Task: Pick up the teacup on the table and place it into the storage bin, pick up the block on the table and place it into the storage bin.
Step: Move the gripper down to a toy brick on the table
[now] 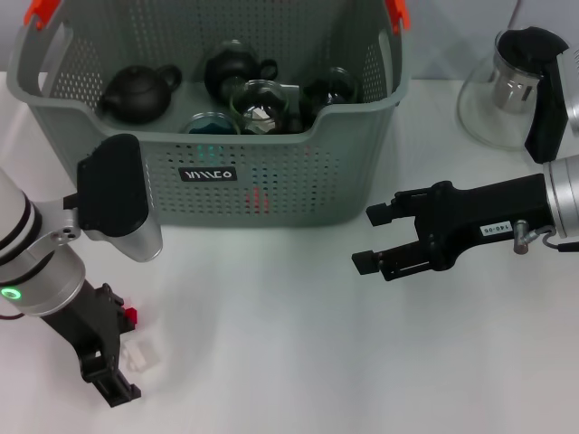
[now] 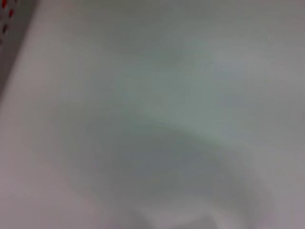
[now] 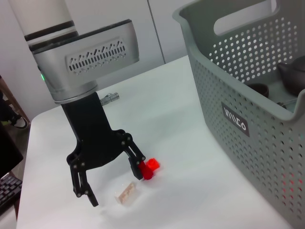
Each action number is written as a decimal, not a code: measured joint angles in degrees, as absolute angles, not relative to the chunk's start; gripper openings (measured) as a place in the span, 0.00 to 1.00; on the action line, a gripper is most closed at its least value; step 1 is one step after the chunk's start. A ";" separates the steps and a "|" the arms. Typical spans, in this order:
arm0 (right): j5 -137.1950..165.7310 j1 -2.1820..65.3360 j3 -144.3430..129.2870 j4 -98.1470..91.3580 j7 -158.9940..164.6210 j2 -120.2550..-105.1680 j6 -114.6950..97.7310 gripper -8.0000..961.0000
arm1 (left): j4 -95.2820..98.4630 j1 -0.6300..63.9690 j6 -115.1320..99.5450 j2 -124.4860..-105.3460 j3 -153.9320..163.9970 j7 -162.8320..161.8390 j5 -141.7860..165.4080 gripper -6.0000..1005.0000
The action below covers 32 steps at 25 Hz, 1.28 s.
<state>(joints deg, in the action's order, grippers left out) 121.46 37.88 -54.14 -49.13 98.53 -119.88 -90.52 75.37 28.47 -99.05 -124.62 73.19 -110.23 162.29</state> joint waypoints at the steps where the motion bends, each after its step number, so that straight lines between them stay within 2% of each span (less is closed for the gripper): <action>1: 121.46 37.88 -54.13 -49.13 98.52 -119.88 -90.51 0.90 | 75.42 28.47 -99.04 -124.63 73.54 -110.39 162.28 0.92; 12: 121.46 37.88 -54.13 -49.13 98.43 -119.88 -90.34 0.90 | 75.34 28.48 -98.24 -124.73 74.49 -110.74 162.15 0.92; 17: 121.46 37.88 -54.14 -49.13 98.43 -119.88 -90.33 0.90 | 75.26 28.47 -98.12 -124.72 74.88 -110.81 162.24 0.73; 28: 121.46 37.84 -54.14 -49.13 98.43 -119.88 -90.39 0.90 | 75.33 28.20 -97.33 -124.72 75.06 -110.98 162.20 0.58; 32: 121.46 37.82 -54.14 -49.13 98.43 -119.88 -90.44 0.90 | 75.23 28.07 -96.50 -124.78 75.41 -111.28 162.17 0.57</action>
<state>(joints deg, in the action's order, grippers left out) 121.46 37.82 -54.14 -49.13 98.43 -119.88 -90.44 75.23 28.07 -96.50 -124.78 75.41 -111.28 162.17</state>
